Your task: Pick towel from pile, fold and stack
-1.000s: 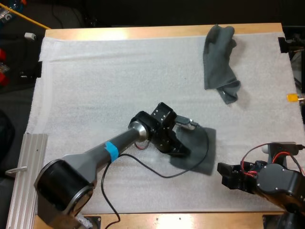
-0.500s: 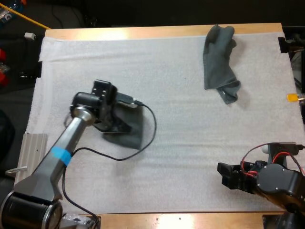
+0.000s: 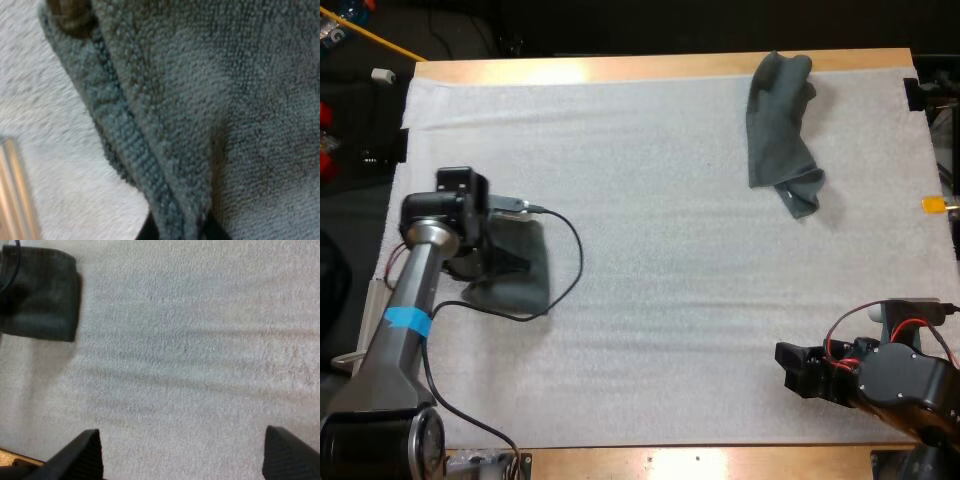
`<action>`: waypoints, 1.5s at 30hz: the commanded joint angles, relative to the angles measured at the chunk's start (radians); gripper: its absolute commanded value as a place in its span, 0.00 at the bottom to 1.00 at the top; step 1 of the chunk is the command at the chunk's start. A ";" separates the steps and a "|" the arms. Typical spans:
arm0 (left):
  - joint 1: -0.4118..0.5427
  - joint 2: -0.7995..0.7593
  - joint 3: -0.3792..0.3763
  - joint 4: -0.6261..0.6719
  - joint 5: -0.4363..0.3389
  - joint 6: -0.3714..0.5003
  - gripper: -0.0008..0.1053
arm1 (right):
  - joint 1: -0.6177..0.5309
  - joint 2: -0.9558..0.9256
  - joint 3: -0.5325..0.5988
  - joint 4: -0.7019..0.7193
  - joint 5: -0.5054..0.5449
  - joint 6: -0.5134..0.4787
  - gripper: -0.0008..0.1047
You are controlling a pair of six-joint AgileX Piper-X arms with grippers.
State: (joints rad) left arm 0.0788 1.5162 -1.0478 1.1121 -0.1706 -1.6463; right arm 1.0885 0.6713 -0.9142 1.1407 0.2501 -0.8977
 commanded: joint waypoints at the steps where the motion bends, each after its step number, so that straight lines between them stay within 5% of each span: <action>1: 0.017 -0.006 -0.005 0.012 -0.021 -0.001 0.01 | 0.002 -0.001 -0.002 0.002 -0.007 -0.002 0.62; 5: 0.061 -0.006 -0.005 0.014 -0.018 0.012 0.15 | 0.002 -0.001 -0.002 0.002 -0.007 -0.002 0.62; 9: 0.070 -0.006 -0.005 0.014 -0.013 0.013 0.60 | 0.002 -0.001 -0.002 0.002 -0.007 -0.002 0.62; 11: 0.070 -0.006 -0.005 0.014 -0.017 0.013 0.69 | 0.002 -0.001 -0.002 0.002 -0.007 -0.002 0.62; 15: 0.070 -0.006 -0.005 0.014 -0.027 0.011 0.57 | 0.002 -0.001 -0.002 0.002 -0.007 -0.002 0.62; 19: 0.070 -0.006 -0.005 0.010 0.001 -0.002 0.56 | 0.002 -0.001 -0.002 0.002 -0.007 -0.002 0.62; 26: 0.070 -0.006 -0.005 -0.114 0.186 -0.079 0.56 | 0.002 -0.001 -0.002 0.002 -0.007 -0.002 0.62; 33: 0.073 -0.006 -0.005 -0.235 0.190 -0.164 0.56 | 0.002 -0.001 -0.002 0.002 -0.007 -0.002 0.62; 45: 0.073 0.085 -0.005 -0.320 0.184 -0.174 0.56 | 0.002 -0.001 -0.002 0.002 -0.007 -0.002 0.62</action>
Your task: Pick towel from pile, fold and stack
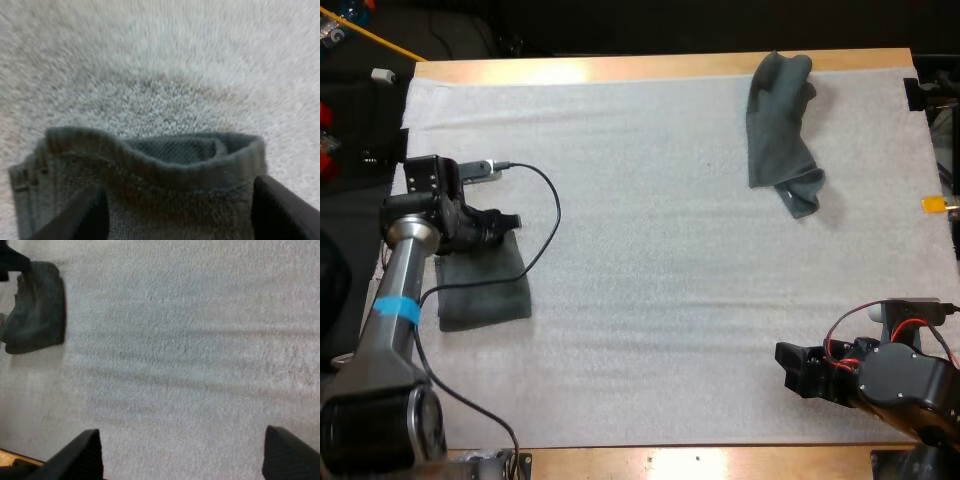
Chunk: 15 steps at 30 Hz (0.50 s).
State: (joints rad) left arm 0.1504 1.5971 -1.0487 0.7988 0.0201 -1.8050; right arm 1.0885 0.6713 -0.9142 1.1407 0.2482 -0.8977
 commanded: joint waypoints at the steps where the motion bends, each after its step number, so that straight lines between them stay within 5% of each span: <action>1: 0.001 0.012 -0.004 -0.006 -0.006 -0.015 0.56 | 0.002 -0.001 -0.002 0.002 -0.005 -0.002 0.62; 15: 0.001 0.124 -0.004 -0.015 -0.001 0.000 0.56 | 0.002 -0.001 -0.002 0.002 -0.005 -0.002 0.62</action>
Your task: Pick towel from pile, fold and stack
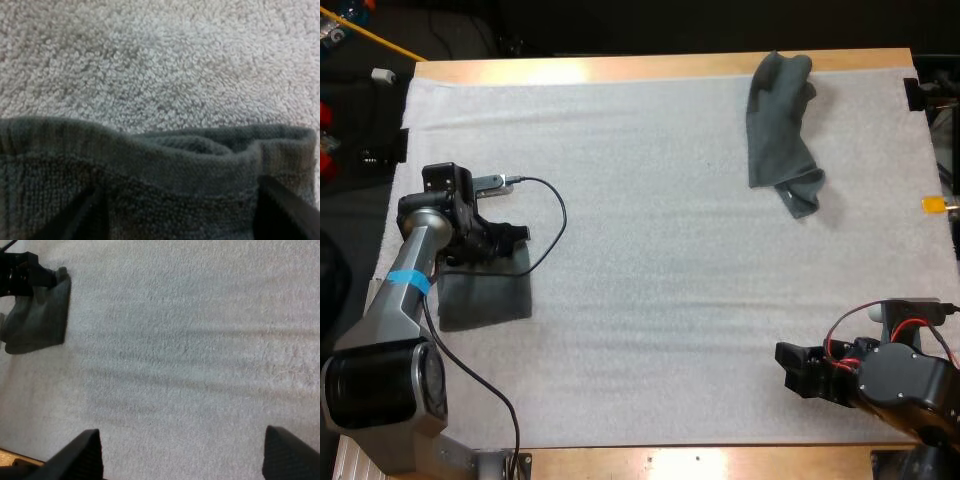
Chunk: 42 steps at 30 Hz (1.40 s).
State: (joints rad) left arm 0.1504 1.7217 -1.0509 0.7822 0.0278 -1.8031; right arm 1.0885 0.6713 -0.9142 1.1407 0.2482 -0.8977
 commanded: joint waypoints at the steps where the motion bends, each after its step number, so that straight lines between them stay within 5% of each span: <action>1: 0.001 -0.004 -0.002 0.004 -0.008 -0.001 0.56 | 0.002 -0.001 -0.002 0.002 -0.005 -0.002 0.62; 19: 0.001 -0.296 0.001 0.153 -0.055 0.052 0.56 | 0.002 -0.001 -0.002 0.002 -0.005 -0.002 0.62; 26: 0.040 -0.291 0.115 0.021 -0.054 0.028 0.56 | 0.002 -0.001 -0.002 0.002 -0.027 -0.002 0.62; 35: 0.100 -0.165 0.136 -0.022 0.179 -0.008 0.56 | 0.002 -0.001 -0.002 0.002 -0.028 -0.002 0.62; 42: 0.092 -0.090 0.136 -0.032 0.165 -0.021 0.56 | 0.002 -0.001 -0.002 0.002 -0.028 0.005 0.62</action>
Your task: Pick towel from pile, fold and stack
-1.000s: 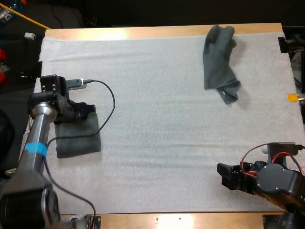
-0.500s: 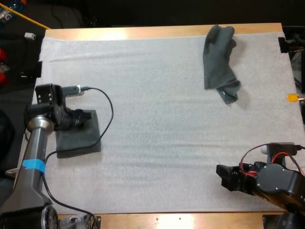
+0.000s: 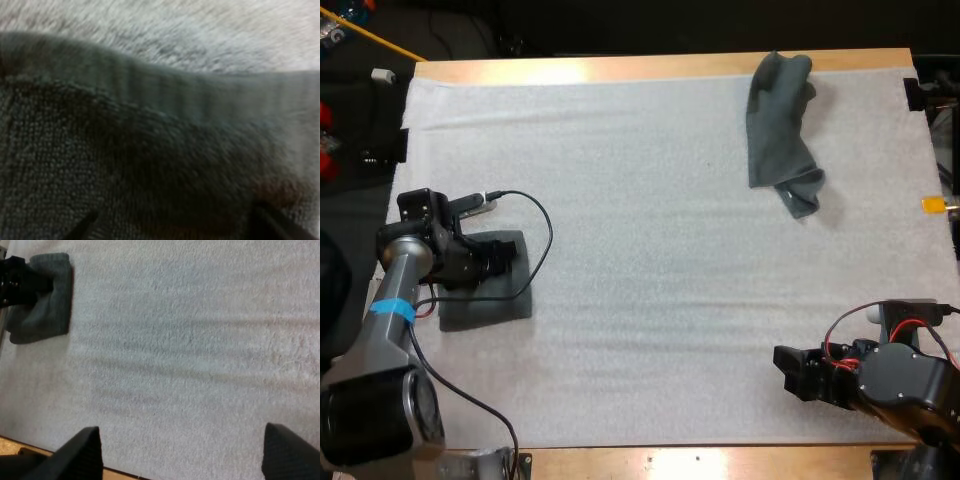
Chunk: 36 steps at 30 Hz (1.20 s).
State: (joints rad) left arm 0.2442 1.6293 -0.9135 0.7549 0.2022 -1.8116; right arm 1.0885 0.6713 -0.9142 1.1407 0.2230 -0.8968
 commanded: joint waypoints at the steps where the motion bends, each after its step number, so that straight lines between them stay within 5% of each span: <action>1: -0.002 0.007 -0.001 -0.005 -0.012 -0.012 0.56 | 0.002 -0.001 -0.002 0.002 -0.003 0.004 0.62; 36: -0.002 -0.583 0.010 0.314 -0.030 0.060 0.56 | 0.002 -0.001 -0.002 0.000 0.012 -0.042 0.62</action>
State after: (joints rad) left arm 0.2442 1.0566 -0.9054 1.0600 0.1778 -1.7523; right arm 1.0885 0.6713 -0.9142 1.1407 0.2278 -0.9245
